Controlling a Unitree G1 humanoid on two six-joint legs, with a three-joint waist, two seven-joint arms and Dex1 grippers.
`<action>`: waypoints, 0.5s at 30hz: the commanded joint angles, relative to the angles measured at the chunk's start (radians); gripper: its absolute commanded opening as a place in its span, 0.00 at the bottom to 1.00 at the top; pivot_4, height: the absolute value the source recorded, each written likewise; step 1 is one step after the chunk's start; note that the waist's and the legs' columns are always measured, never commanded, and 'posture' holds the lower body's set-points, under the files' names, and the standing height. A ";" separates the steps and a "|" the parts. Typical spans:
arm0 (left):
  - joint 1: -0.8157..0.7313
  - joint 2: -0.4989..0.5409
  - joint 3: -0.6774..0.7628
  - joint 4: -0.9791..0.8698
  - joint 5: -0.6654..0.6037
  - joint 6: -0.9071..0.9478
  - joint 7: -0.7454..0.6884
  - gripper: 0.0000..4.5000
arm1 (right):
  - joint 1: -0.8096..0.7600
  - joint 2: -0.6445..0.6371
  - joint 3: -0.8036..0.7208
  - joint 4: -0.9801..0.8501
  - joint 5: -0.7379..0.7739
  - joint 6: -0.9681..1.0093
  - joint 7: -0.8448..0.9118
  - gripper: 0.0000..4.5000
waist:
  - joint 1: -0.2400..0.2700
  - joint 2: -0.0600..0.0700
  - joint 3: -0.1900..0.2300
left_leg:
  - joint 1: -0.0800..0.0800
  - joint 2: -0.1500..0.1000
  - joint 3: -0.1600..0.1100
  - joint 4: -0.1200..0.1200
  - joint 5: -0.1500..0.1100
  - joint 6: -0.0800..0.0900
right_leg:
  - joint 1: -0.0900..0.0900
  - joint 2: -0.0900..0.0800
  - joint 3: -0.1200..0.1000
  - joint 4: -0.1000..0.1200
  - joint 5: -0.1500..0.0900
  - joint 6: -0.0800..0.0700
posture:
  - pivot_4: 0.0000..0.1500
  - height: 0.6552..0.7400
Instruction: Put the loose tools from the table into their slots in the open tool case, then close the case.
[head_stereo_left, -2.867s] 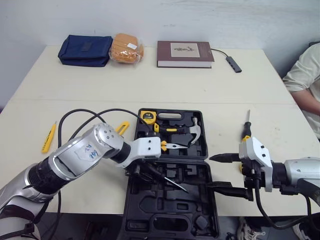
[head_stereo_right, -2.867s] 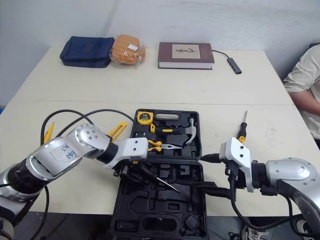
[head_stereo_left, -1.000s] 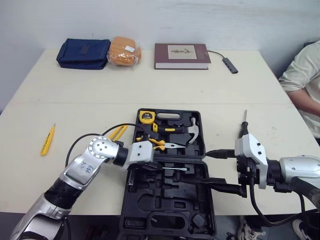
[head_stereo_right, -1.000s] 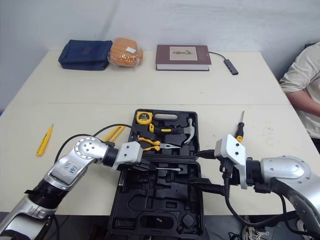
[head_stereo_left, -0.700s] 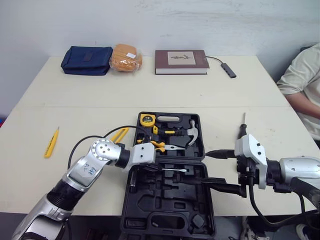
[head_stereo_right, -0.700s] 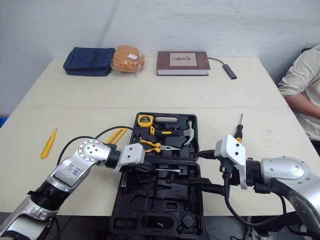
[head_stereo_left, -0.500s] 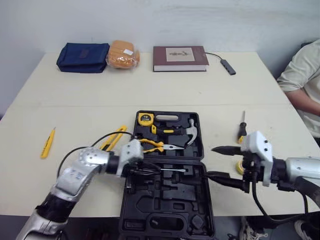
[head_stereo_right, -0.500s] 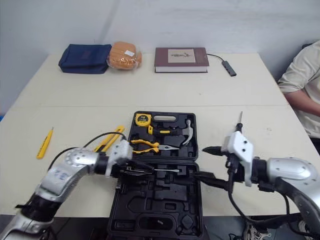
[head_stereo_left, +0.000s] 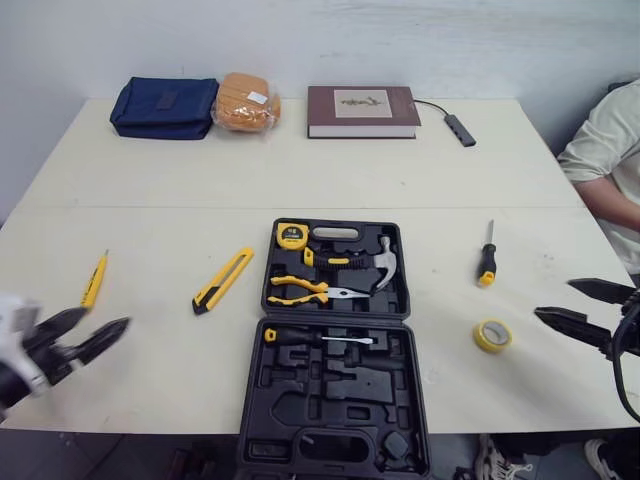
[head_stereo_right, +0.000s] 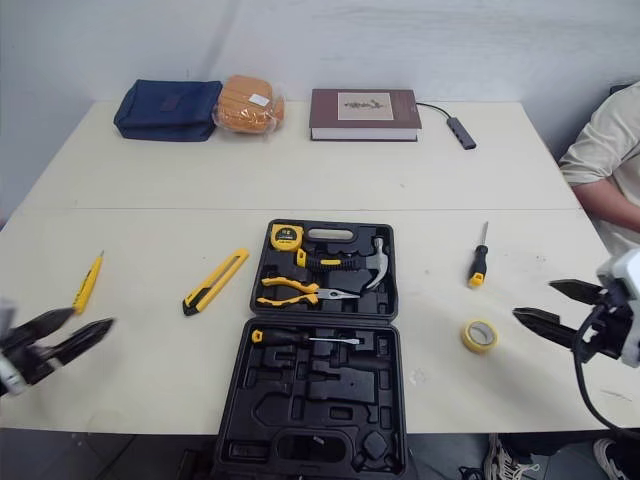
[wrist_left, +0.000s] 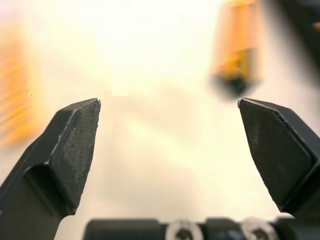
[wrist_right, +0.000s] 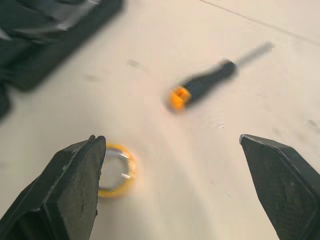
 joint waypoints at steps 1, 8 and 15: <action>0.043 0.001 0.109 0.057 0.035 -0.079 0.025 0.99 | -0.009 -0.029 -0.051 0.098 -0.050 -0.072 0.026 1.00 | 0.002 0.000 0.000 | 0.000 0.000 0.000 0.000 0.000 0.000 | 0.000 0.000 0.000 0.000 0.000 0.000 | 1.00 1.00; 0.068 0.029 0.151 0.153 0.052 -0.122 0.037 0.99 | -0.033 -0.041 -0.068 0.240 -0.113 -0.131 0.010 1.00 | 0.000 0.001 0.001 | 0.000 0.000 0.000 -0.001 -0.005 -0.004 | -0.001 -0.001 0.001 0.000 -0.002 -0.003 | 1.00 1.00; 0.019 0.046 0.028 0.076 0.021 -0.069 0.017 0.99 | -0.064 0.018 -0.032 0.044 -0.071 -0.035 -0.077 1.00 | -0.008 0.004 0.002 | 0.000 0.000 0.001 -0.002 -0.005 -0.005 | -0.002 -0.001 0.001 0.001 -0.001 -0.002 | 1.00 1.00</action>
